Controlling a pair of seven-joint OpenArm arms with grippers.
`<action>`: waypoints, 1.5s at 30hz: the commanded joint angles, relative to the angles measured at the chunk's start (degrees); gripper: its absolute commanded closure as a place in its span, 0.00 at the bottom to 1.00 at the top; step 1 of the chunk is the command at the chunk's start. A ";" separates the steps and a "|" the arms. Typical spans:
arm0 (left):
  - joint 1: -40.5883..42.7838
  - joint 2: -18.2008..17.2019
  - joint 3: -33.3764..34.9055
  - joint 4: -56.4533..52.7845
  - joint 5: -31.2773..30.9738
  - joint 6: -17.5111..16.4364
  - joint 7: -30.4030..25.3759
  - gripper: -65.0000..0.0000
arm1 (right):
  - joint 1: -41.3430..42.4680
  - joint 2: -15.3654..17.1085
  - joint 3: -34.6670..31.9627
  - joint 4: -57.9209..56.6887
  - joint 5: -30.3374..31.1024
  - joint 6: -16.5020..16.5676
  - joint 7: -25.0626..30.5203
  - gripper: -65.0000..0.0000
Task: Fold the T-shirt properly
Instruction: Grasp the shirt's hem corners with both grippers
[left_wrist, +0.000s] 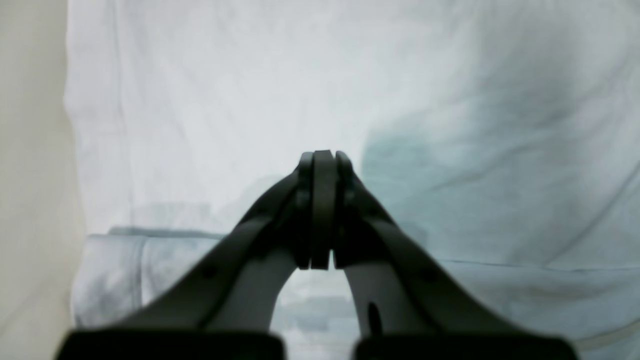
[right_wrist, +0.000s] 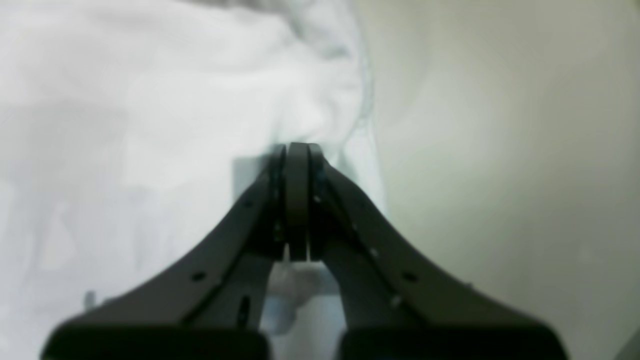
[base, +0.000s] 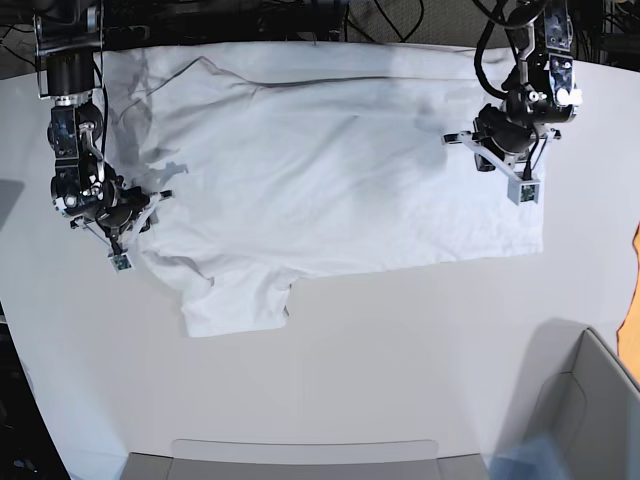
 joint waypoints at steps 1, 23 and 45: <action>-0.13 -0.65 -0.50 0.88 -0.11 0.11 -0.75 1.00 | -2.71 0.46 -0.11 2.50 -0.24 0.87 -6.18 1.00; -2.68 0.40 0.03 -2.02 -0.11 0.02 -0.84 1.00 | 19.53 -2.44 7.10 -1.63 0.20 1.13 -4.24 0.55; -2.68 3.21 0.03 -2.02 -0.20 0.02 -0.84 1.00 | 28.59 -12.72 -1.25 -38.91 -0.15 0.78 12.46 0.54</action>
